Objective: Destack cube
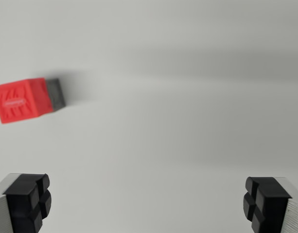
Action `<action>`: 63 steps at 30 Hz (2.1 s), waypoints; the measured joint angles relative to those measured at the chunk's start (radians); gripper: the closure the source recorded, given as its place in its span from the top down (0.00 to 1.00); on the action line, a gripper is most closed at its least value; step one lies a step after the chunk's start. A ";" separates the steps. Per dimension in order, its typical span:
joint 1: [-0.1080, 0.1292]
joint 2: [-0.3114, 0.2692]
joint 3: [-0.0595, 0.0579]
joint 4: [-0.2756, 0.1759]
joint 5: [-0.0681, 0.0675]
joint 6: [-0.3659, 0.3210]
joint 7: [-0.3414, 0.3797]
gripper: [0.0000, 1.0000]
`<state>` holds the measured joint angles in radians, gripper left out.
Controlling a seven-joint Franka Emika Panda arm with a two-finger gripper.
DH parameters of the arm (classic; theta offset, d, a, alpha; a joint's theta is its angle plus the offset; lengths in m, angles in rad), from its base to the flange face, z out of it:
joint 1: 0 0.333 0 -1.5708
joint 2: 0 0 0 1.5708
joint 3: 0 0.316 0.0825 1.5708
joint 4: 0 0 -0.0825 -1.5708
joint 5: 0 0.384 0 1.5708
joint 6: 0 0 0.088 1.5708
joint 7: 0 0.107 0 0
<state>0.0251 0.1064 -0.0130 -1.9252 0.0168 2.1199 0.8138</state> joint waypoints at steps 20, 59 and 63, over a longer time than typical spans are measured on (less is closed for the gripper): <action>0.052 0.050 0.021 -0.026 -0.008 0.056 0.030 1.00; 0.201 0.253 0.056 0.006 -0.032 0.169 0.105 1.00; 0.221 0.284 0.058 0.022 -0.034 0.177 0.112 1.00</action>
<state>0.2461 0.3904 0.0449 -1.9036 -0.0174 2.2970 0.9254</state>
